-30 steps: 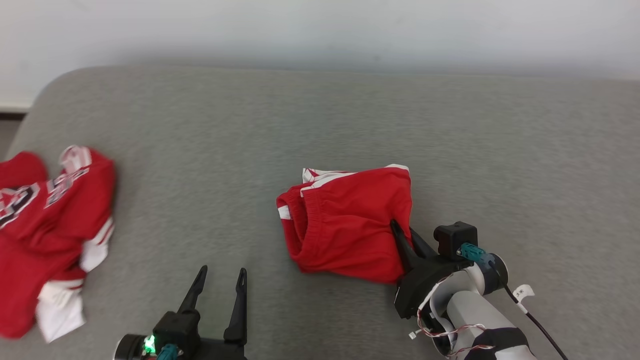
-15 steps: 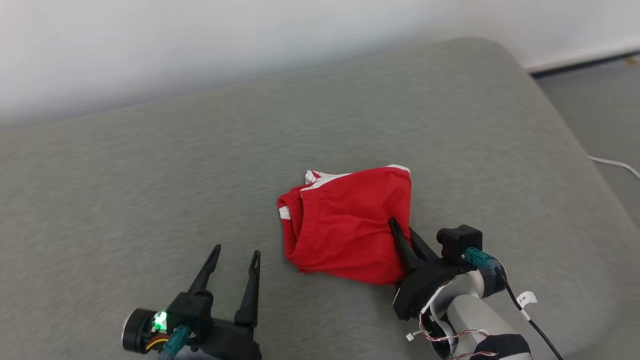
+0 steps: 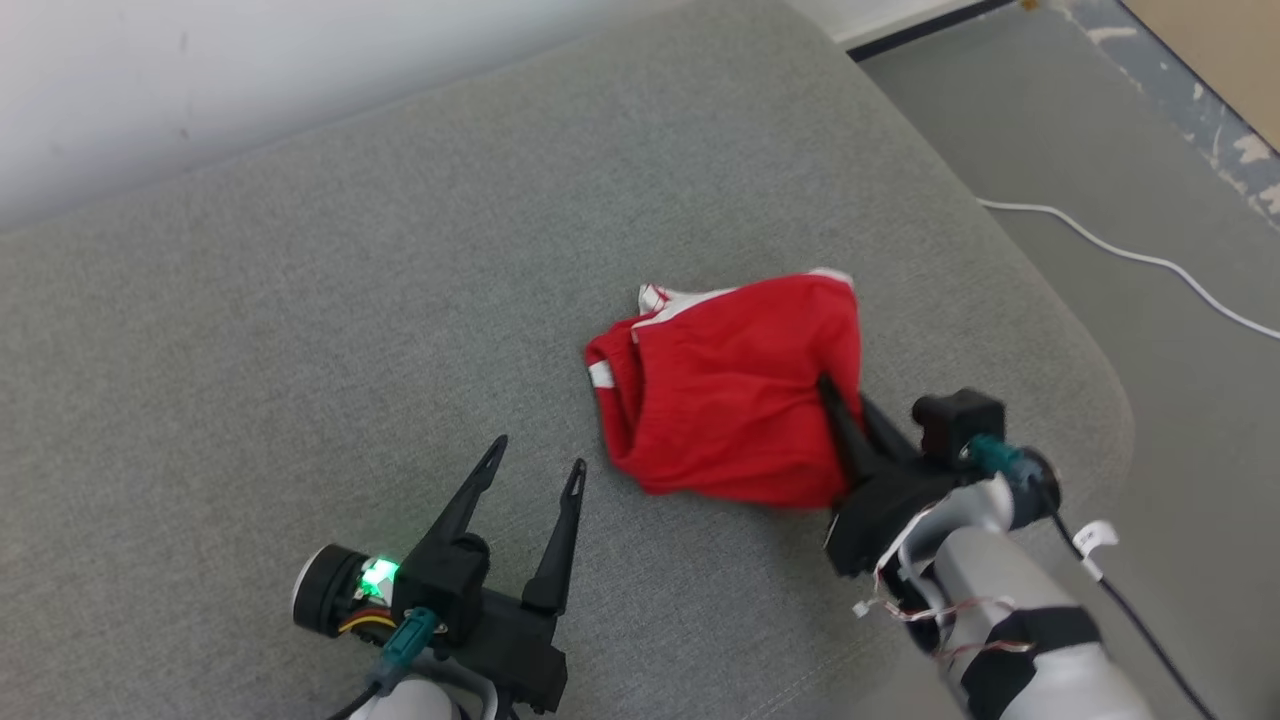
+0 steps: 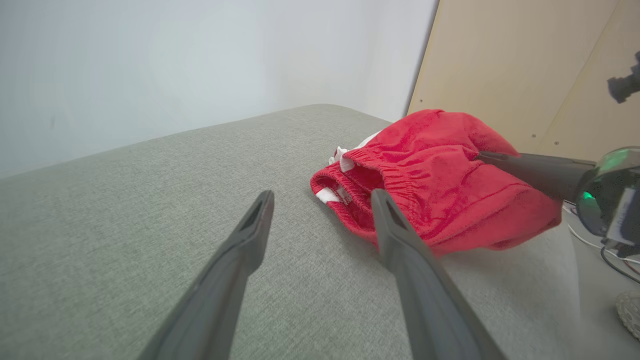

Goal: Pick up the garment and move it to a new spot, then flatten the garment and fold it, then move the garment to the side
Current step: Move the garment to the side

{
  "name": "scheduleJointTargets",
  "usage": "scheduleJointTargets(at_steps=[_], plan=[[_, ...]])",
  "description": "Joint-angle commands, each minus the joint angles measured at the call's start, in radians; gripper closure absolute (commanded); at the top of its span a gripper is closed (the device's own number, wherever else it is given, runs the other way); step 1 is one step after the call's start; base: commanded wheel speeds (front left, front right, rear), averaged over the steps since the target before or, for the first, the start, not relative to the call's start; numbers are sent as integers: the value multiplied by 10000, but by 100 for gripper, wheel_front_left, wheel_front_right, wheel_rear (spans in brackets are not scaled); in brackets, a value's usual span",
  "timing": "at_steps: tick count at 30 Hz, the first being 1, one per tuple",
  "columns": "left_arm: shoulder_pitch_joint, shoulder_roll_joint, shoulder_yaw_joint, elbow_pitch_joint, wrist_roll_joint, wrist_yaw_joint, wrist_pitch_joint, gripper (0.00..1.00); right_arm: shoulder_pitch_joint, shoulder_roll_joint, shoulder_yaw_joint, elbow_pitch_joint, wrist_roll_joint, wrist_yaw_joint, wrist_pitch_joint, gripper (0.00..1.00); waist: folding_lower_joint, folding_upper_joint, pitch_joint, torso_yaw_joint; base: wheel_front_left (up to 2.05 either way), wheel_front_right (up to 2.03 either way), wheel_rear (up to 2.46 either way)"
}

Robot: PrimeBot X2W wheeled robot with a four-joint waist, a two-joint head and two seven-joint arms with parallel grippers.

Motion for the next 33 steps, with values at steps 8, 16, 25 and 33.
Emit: scheduleJointTargets(at_steps=[8, 16, 25, 33], plan=[[-600, 120, -208, -102, 483, -97, -31, 0, -1447, -1356, -328, 1467, -642, -22, -8, 100, -1, -1, 1671, 1785, 0, 0, 0], [-808, 201, -137, -396, 625, -90, -31, 0, -2562, -3291, -1607, 3116, -1541, -22, -6, 100, -1, -1, 2384, 3147, 0, 0, 0], [-828, 284, 135, -548, 704, 17, -22, 0, -2977, -4675, -5112, 2920, -3260, -22, -5, 0, -1, -1, 2632, 3536, 0, 0, 0], [-449, 189, 392, -695, 486, 171, -20, 0, -2080, -2949, -7187, -70, -4568, -22, -3, 0, -1, -1, 1827, 3495, 0, 0, 0]])
